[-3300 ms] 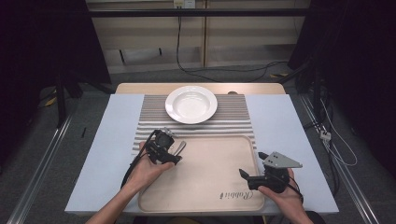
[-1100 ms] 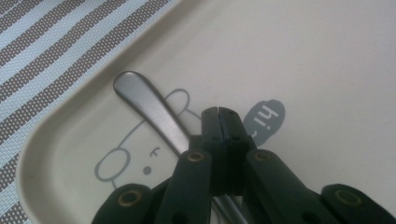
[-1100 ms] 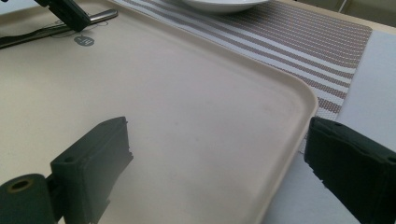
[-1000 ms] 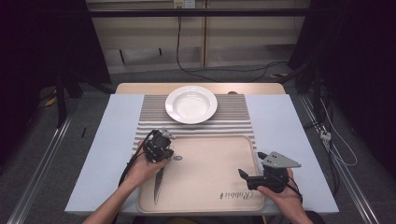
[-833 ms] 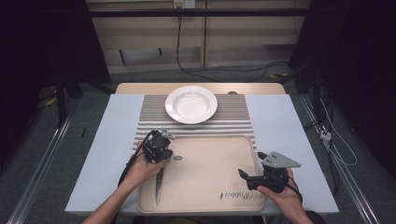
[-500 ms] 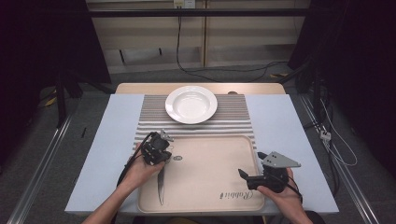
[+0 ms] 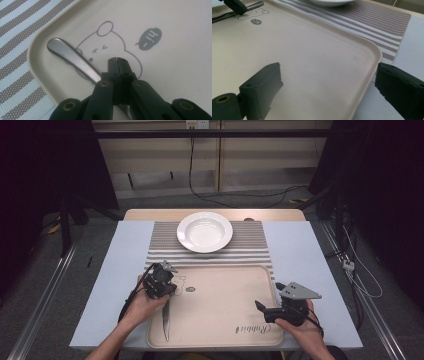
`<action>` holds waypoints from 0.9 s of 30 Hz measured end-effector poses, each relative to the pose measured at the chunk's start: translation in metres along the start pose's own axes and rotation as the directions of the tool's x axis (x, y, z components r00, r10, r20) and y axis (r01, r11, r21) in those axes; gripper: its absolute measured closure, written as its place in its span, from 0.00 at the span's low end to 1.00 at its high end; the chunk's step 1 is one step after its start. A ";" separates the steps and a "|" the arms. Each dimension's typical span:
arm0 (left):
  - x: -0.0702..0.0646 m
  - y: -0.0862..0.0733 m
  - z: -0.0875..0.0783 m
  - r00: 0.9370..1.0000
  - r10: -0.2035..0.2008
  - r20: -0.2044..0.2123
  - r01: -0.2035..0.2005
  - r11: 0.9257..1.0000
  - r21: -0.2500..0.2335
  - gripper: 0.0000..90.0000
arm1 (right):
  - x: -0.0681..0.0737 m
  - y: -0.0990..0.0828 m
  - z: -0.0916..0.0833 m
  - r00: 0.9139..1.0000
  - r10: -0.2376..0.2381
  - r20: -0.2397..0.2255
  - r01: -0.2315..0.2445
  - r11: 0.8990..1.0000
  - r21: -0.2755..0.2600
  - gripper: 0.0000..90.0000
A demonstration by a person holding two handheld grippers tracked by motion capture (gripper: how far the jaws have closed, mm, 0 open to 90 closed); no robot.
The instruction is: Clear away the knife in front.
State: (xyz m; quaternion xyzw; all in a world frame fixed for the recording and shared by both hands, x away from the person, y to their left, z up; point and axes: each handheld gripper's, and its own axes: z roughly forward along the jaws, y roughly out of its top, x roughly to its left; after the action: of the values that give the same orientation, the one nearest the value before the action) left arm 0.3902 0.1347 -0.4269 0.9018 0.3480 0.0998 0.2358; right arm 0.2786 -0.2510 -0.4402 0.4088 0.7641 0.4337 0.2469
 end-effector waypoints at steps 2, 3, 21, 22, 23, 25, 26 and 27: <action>0.003 -0.002 -0.001 1.000 -0.005 0.001 0.005 1.000 0.005 1.00 | 0.000 0.000 0.000 1.000 0.001 0.000 -0.001 1.000 0.002 0.08; 0.004 -0.002 -0.002 1.000 -0.003 0.009 0.002 1.000 0.012 1.00 | 0.000 0.000 0.000 1.000 0.001 0.001 -0.001 1.000 0.002 0.08; 0.006 -0.015 -0.010 1.000 -0.003 0.004 0.003 1.000 0.009 0.94 | 0.000 0.000 0.000 1.000 0.004 0.003 -0.004 1.000 0.001 0.08; 0.005 -0.015 -0.010 1.000 -0.003 0.003 0.003 1.000 0.004 0.93 | -0.001 0.000 0.000 1.000 0.004 0.003 -0.004 1.000 0.002 0.08; 0.005 -0.016 -0.010 1.000 -0.001 0.004 0.001 1.000 0.000 0.92 | -0.001 0.000 0.001 1.000 0.005 0.004 -0.005 1.000 0.003 0.08; 0.005 -0.015 -0.010 1.000 -0.002 0.021 0.002 1.000 -0.008 0.87 | -0.001 0.000 0.000 1.000 0.006 0.006 -0.006 1.000 0.001 0.08; 0.006 -0.015 -0.009 0.999 0.000 0.042 0.000 1.000 -0.012 0.85 | -0.001 0.000 0.000 1.000 0.009 0.008 -0.009 1.000 0.002 0.08; 0.006 -0.015 -0.009 0.999 0.005 0.050 -0.004 1.000 -0.019 0.85 | -0.001 0.000 -0.001 1.000 0.010 0.010 -0.010 1.000 0.000 0.08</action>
State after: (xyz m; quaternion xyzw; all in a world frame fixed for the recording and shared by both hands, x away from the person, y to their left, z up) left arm 0.3827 0.1514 -0.4263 0.9026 0.3391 0.0810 0.2524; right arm 0.2783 -0.2520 -0.4403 0.4145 0.7609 0.4329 0.2485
